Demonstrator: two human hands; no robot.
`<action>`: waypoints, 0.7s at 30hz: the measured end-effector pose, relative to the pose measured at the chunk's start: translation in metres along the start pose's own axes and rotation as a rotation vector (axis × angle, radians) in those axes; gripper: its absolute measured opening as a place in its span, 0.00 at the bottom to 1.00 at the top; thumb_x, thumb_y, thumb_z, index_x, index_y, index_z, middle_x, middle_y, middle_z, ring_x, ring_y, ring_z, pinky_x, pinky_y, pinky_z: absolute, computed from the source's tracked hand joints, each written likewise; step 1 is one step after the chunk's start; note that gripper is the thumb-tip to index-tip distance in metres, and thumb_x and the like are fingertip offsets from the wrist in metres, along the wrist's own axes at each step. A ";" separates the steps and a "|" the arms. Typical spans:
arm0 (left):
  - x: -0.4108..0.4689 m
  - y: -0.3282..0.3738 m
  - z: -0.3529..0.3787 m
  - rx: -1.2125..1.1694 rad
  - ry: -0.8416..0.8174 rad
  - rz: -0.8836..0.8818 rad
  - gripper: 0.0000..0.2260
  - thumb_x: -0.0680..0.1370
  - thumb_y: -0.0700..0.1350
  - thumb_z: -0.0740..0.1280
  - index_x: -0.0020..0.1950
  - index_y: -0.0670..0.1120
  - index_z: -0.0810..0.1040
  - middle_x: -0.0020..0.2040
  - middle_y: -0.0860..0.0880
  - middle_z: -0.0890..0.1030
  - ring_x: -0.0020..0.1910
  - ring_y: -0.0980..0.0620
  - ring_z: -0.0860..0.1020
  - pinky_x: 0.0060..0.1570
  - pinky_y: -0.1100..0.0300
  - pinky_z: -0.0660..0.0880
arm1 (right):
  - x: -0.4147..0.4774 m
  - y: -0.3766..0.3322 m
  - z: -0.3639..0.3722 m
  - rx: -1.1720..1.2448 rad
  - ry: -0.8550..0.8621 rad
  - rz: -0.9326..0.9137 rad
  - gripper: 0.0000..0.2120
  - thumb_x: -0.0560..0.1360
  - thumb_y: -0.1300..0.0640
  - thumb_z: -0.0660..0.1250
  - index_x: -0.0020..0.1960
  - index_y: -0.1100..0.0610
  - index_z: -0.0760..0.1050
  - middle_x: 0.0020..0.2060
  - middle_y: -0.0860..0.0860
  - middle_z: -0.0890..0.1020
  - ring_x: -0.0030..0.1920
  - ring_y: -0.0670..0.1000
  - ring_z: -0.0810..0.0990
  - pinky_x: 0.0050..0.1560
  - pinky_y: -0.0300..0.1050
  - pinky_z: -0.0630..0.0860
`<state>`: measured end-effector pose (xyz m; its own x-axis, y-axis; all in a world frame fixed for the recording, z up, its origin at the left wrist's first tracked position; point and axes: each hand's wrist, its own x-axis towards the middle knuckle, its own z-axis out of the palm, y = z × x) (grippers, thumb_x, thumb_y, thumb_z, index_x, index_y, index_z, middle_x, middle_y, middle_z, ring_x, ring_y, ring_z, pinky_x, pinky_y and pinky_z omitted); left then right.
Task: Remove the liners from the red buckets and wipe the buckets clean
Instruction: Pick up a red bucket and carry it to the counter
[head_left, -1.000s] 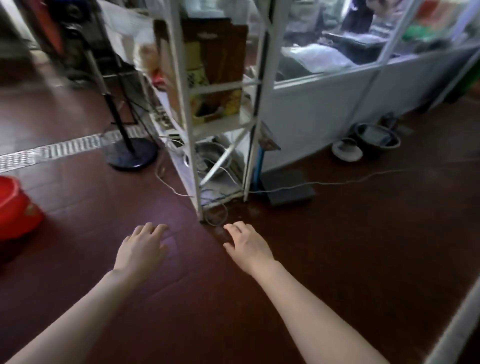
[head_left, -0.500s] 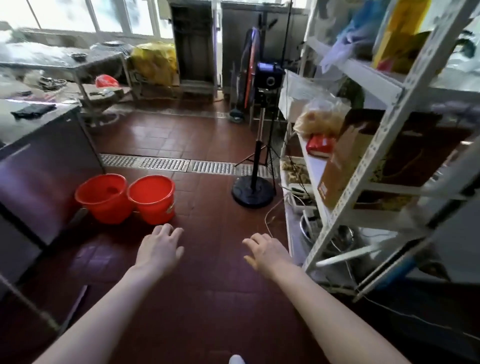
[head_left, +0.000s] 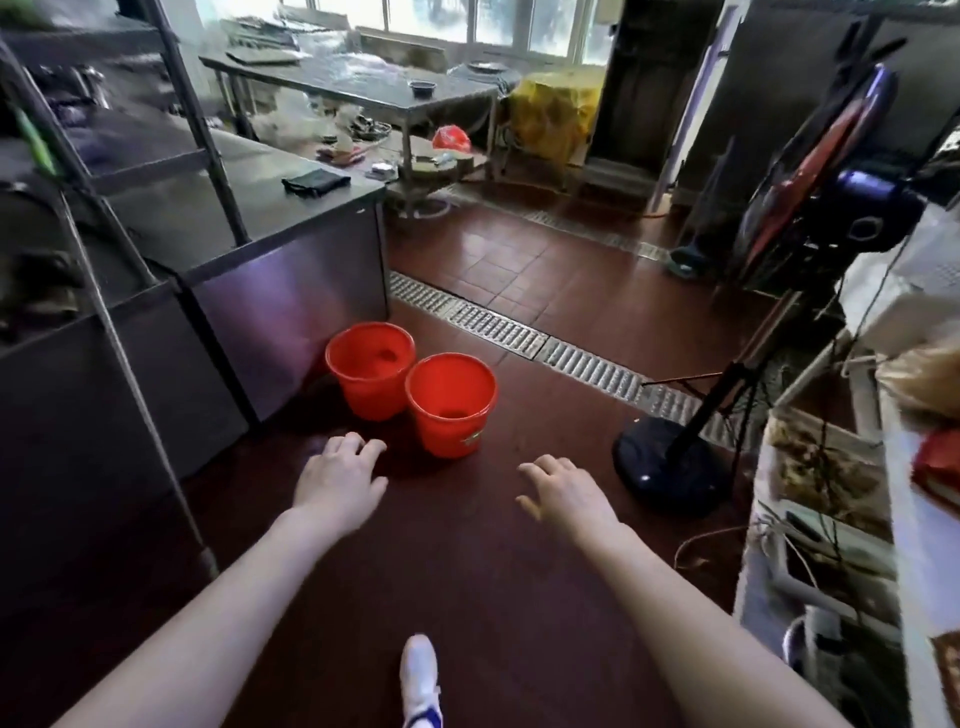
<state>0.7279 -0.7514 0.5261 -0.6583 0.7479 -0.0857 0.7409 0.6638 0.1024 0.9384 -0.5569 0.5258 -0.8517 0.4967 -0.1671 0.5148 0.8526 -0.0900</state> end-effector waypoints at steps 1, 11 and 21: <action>0.016 -0.004 0.004 0.003 -0.013 -0.009 0.22 0.79 0.55 0.61 0.73 0.53 0.66 0.67 0.50 0.70 0.68 0.49 0.66 0.61 0.53 0.69 | 0.020 0.002 0.002 -0.006 -0.011 -0.013 0.23 0.80 0.44 0.59 0.72 0.50 0.66 0.65 0.50 0.72 0.65 0.54 0.71 0.62 0.50 0.71; 0.252 -0.034 0.050 -0.149 -0.143 -0.056 0.23 0.79 0.54 0.61 0.74 0.54 0.64 0.67 0.51 0.69 0.68 0.49 0.66 0.60 0.53 0.71 | 0.272 0.040 0.004 0.008 -0.186 0.019 0.23 0.79 0.44 0.60 0.72 0.49 0.66 0.66 0.51 0.72 0.65 0.55 0.70 0.62 0.51 0.71; 0.425 -0.026 0.097 -0.133 -0.311 -0.085 0.24 0.79 0.54 0.61 0.75 0.55 0.63 0.66 0.51 0.69 0.66 0.49 0.67 0.58 0.54 0.73 | 0.447 0.109 0.035 0.084 -0.314 0.094 0.22 0.79 0.45 0.60 0.71 0.50 0.66 0.65 0.51 0.72 0.64 0.56 0.70 0.60 0.52 0.71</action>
<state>0.4418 -0.4499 0.3910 -0.6299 0.6688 -0.3948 0.6478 0.7329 0.2080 0.6170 -0.2475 0.4064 -0.7350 0.4871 -0.4718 0.6072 0.7824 -0.1383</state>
